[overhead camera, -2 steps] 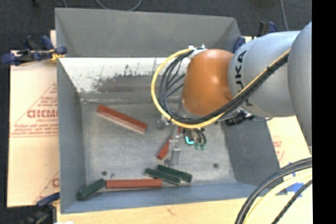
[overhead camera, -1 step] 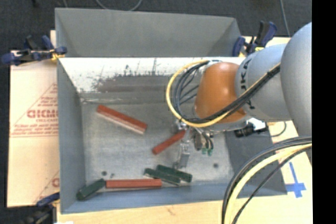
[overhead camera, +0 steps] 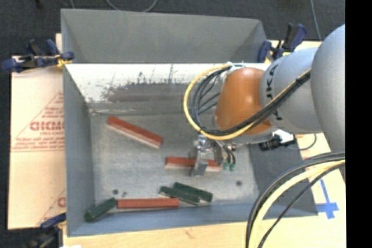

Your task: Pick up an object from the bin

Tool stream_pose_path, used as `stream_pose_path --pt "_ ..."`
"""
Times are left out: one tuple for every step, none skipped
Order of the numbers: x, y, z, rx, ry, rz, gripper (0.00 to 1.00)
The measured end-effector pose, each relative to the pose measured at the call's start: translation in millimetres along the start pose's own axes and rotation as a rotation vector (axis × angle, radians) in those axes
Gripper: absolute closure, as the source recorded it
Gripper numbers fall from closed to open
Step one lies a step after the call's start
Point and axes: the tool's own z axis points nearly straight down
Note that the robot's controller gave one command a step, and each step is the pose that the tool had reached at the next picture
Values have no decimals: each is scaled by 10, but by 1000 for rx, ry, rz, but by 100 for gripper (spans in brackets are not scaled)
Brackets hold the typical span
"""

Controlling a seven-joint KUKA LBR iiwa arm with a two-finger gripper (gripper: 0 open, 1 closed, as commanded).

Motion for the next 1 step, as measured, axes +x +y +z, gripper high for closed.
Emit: stream_pose_path --pt "-20 -155 -1571 1 -7 -68 100"
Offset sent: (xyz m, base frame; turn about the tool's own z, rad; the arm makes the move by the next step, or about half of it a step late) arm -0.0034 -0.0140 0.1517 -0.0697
